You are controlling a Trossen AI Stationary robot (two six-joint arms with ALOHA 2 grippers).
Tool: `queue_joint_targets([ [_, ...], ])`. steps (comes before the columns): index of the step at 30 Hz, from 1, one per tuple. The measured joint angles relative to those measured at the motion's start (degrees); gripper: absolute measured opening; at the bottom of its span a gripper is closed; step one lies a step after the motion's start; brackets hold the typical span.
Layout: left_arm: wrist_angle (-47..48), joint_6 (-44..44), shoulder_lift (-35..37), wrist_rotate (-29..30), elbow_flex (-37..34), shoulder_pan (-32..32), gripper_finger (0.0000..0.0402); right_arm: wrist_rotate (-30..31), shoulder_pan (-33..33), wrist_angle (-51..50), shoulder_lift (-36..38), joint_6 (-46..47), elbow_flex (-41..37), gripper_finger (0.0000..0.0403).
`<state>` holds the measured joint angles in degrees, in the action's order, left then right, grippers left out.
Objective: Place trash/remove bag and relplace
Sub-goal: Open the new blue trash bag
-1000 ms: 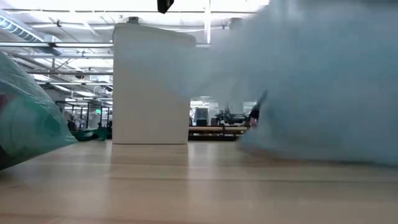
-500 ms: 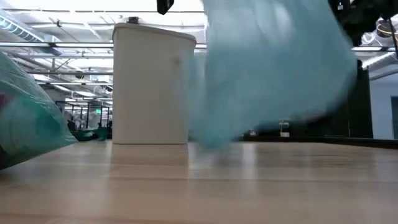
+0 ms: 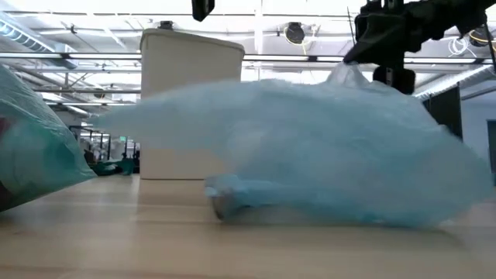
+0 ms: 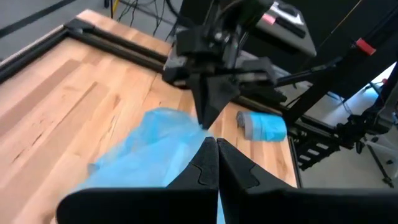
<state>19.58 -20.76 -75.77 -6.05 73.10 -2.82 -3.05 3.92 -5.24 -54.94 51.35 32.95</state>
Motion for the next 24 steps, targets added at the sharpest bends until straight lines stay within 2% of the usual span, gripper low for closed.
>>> queue_joint_targets([
  [4, 3.7, -1.4, 0.0, -3.6, 0.0, 1.1, 0.0, -0.1, 0.0, 4.9, 0.2, -1.8, 0.0, 0.0059],
  [11, 10.9, -8.2, 0.0, -10.7, -2.7, 6.0, 0.0, -0.3, 0.0, 10.6, 0.1, -1.2, 0.0, 0.0202],
  [14, 13.0, -10.8, 0.0, -12.2, -4.9, 8.3, 0.0, -0.2, -0.1, 10.5, 0.2, 0.1, 0.0, 0.0248],
  [18, 12.2, -17.6, 0.0, -12.2, -11.6, 9.2, 0.0018, 0.0, -0.8, 10.0, -0.3, 0.1, 0.0, 0.0274],
  [21, 10.4, -22.2, 0.0, -12.3, -16.6, 9.1, 0.0056, 0.1, -1.2, 10.1, -0.7, 0.1, 0.0, 0.0275],
  [24, 4.1, -25.8, 0.0, -13.1, -21.4, 9.0, 0.0104, 0.0, -1.6, 10.1, -0.7, 0.0, 0.0, 0.0268],
])
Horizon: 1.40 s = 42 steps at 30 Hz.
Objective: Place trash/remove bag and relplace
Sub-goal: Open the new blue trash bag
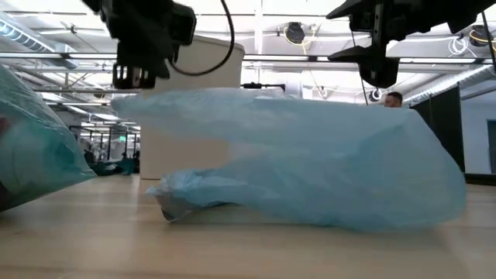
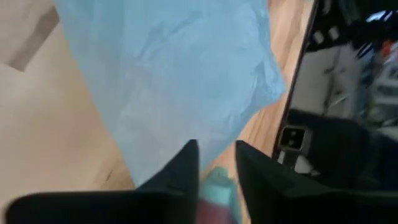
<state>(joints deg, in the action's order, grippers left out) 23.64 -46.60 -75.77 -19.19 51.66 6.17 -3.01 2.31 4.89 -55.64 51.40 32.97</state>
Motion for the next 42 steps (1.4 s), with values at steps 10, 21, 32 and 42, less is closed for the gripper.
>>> queue_joint_targets([
  [10, -23.4, -15.9, 0.0, 1.0, -10.8, 0.3, 0.0218, -4.3, -0.1, 0.0, 0.0, 0.5, 0.0, 0.0258],
  [21, -14.3, -16.1, 1.6, 7.1, -6.4, 1.2, 0.0221, -10.5, 1.1, -0.3, 1.0, 3.4, 0.0, 0.0258],
  [32, -12.2, -14.9, 1.8, 10.6, -9.4, 3.4, 0.0221, -10.1, 1.0, -0.3, 1.0, 2.9, 0.0, 0.0258],
  [42, -22.4, -23.6, -1.6, 12.1, -15.4, 6.9, 0.0222, -10.3, 1.0, -0.4, 1.0, 2.9, 0.0, 0.0258],
])
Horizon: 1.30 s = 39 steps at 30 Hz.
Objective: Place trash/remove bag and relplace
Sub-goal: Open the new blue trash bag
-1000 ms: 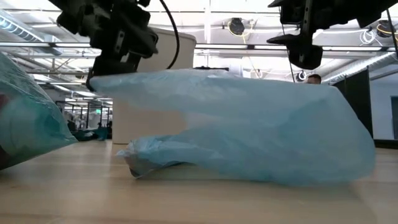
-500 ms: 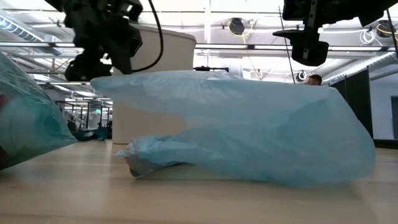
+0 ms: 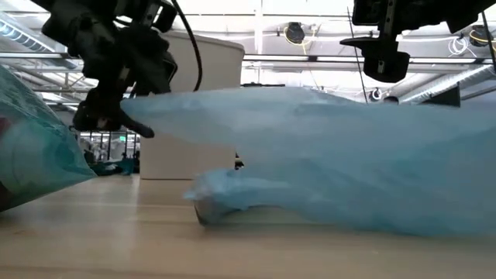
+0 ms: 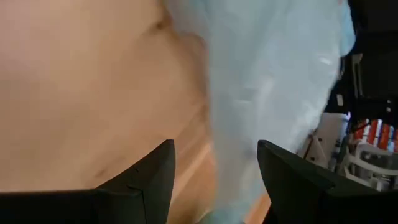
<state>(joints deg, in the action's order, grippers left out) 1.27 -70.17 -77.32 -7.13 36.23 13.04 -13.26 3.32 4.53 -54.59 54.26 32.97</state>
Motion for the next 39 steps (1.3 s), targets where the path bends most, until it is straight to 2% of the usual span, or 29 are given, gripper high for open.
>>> queue_joint_targets([
  [2, -3.4, -0.1, -1.4, 1.0, 0.0, 0.8, 0.0222, -0.2, 0.0, -0.1, 0.0, 0.0, 0.0, 0.0258],
  [5, -14.2, -1.1, -4.3, 3.2, 0.0, 1.4, 0.0219, -0.2, 0.0, 0.0, 0.0, -0.3, 0.0, 0.0258],
  [7, -20.6, -1.4, -6.9, 3.8, 0.6, 1.6, 0.0202, -0.2, 0.0, 0.0, 0.0, -0.4, 0.0, 0.0258],
  [9, -23.5, -1.5, -9.1, 4.4, 2.1, 1.7, 0.016, -0.2, 0.0, 0.0, 0.0, -0.4, 0.0, 0.0258],
  [12, -24.9, 0.9, -10.1, 4.5, 5.9, 1.7, 0.005, -0.2, 0.0, 0.0, 0.0, -0.3, 0.0, 0.0258],
  [13, -24.9, 2.3, -9.8, 4.5, 7.5, 1.7, 0.0026, -0.3, 0.0, 0.2, 0.0, -0.2, 0.0, 0.0258],
  [17, -23.6, 7.6, -6.4, 4.2, 13.1, 1.2, 0.0004, -0.6, 0.1, 2.1, 1.0, 1.3, 0.0, 0.0258],
  [20, -14.7, 12.4, -2.0, 4.2, 19.1, 0.9, 0.0002, -0.7, 0.1, 4.4, 3.6, 2.0, 0.0, 0.0258],
  [23, 1.7, 18.2, 2.6, 4.1, 27.3, 0.9, 0.0002, -0.4, 0.1, 4.5, 7.2, 2.0, 0.1, 0.0258],
  [27, 24.0, 24.5, 6.3, 4.2, 41.3, 0.8, 0.0001, -0.2, -0.5, 2.3, 11.2, 1.6, 0.1, 0.0258],
  [32, 45.6, 29.9, 7.1, 7.2, 60.6, 0.6, 0.0001, -0.1, -0.7, -0.9, 13.6, 1.5, 0.1, 0.0258],
  [36, 54.7, 30.9, 6.7, 9.4, 72.7, 0.6, 0.0001, -0.2, -0.6, -2.2, 13.9, 1.9, 0.1, 0.0258],
  [39, 60.1, 30.4, 5.8, 9.1, 79.0, 0.6, 0.0, -0.2, -0.5, -2.4, 14.0, 2.0, 0.1, 0.0258],
])
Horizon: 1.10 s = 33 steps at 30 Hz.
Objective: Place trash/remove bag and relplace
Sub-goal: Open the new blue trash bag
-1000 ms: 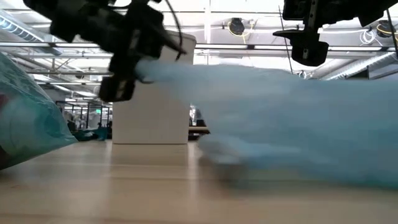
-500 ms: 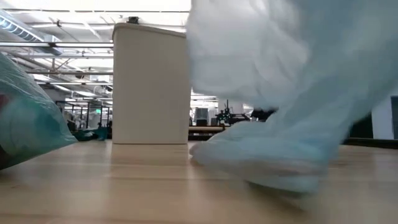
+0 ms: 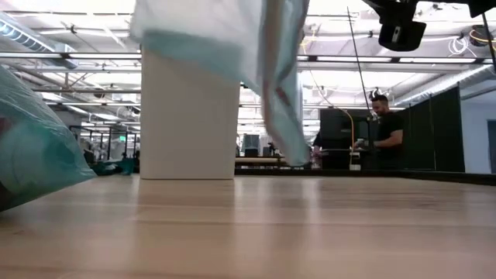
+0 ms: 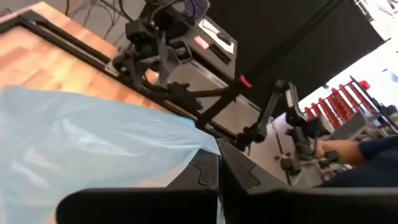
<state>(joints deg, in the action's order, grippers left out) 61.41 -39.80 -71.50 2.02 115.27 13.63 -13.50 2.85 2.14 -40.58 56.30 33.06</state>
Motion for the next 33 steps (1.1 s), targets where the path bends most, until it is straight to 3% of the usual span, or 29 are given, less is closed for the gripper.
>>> queue_joint_targets([
  [4, 2.7, -0.4, -1.8, -3.2, 4.1, 0.0, 0.0, -0.1, 0.0, -0.3, 0.1, 0.0, 0.0, 0.0258],
  [11, -1.2, 2.9, -9.6, -11.2, 4.9, -1.3, 0.0, -0.1, 0.0, -0.3, 0.2, -0.4, 0.0, 0.0258],
  [17, -14.1, 11.1, -21.4, -22.1, 4.7, -4.7, 0.0, -0.2, -0.2, 1.2, 0.5, -0.4, 0.0, 0.0258],
  [23, -25.1, 15.2, -33.6, -33.0, 4.9, -8.9, 0.0, -0.5, -0.2, 10.3, 3.3, 0.0, 0.0, 0.0258],
  [30, -42.8, 11.1, -48.1, -43.8, 4.9, -11.0, 0.0, 0.0, -0.2, 15.7, 10.4, 1.4, 0.0, 0.0258],
  [33, -50.4, 7.4, -53.9, -45.4, 4.9, -10.9, 0.0, 0.0, -0.2, 14.7, 12.6, 1.5, 0.0, 0.0258],
])
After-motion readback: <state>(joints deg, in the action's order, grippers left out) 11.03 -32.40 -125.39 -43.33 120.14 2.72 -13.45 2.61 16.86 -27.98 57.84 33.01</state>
